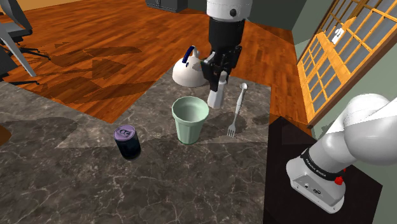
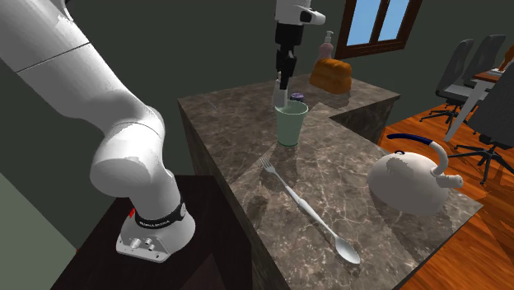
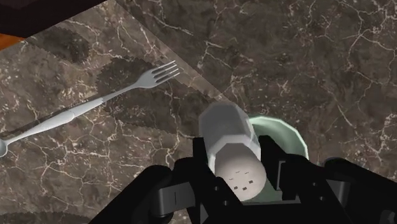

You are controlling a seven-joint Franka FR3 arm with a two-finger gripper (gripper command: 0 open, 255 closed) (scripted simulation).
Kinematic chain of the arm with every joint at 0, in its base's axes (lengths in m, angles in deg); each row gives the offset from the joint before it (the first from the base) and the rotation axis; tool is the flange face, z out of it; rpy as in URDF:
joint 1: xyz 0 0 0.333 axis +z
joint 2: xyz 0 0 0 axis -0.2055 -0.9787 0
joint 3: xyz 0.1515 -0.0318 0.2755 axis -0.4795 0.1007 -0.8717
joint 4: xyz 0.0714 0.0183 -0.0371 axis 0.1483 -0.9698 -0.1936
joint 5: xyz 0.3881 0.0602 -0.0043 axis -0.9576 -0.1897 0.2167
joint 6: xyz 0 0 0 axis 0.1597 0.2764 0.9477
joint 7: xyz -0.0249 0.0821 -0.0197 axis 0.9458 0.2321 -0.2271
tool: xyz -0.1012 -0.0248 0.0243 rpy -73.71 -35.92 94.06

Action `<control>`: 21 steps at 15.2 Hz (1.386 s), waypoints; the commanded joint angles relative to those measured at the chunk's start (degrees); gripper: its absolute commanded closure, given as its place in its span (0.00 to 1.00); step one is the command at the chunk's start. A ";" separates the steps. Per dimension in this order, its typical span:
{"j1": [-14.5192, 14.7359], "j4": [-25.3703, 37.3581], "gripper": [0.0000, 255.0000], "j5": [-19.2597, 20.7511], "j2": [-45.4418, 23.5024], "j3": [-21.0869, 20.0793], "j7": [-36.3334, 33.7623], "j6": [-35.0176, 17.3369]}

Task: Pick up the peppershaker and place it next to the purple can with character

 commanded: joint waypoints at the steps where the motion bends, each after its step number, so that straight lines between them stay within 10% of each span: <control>1: 0.39 3.70 1.00 0.55 -3.62 -1.88 -2.83 0.08; 10: 4.68 23.38 1.00 7.53 -22.76 -9.19 -16.58 2.18; 17: 14.00 46.66 1.00 16.64 -41.58 -10.93 -25.98 9.07; 21: 13.51 42.82 1.00 16.35 -41.06 -10.66 -25.90 5.71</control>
